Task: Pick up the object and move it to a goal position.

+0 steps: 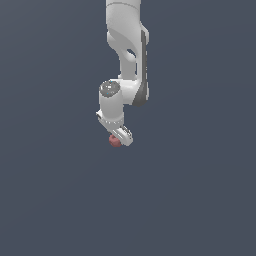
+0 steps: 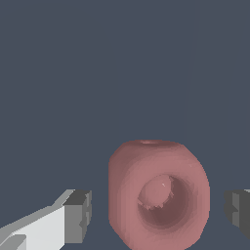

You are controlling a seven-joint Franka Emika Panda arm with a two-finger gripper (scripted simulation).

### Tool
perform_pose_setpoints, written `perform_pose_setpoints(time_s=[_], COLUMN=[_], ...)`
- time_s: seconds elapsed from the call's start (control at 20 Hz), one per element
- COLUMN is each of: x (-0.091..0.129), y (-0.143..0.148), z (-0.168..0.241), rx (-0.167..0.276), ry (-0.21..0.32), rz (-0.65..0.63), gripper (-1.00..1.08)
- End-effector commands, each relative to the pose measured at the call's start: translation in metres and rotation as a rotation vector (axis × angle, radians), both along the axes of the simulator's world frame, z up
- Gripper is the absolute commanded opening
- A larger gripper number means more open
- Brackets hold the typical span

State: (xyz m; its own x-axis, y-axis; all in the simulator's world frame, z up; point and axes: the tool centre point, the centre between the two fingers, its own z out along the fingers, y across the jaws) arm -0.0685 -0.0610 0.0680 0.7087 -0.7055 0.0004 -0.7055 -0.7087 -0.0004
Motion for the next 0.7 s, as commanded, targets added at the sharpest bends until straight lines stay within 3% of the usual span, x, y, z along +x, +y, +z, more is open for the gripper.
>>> perform_pose_setpoints(time_s=[0.0, 0.35, 0.4, 0.65], x=[-0.001, 0.0, 0.0, 0.0], y=[0.0, 0.0, 0.0, 0.0], z=[-0.012, -0.027, -0.027, -0.027], rx=[0.0, 0.0, 0.0, 0.0], ry=[0.001, 0.001, 0.001, 0.001], rz=[-0.001, -0.003, -0.003, -0.003], gripper=[1.0, 1.0, -1.0, -1.0])
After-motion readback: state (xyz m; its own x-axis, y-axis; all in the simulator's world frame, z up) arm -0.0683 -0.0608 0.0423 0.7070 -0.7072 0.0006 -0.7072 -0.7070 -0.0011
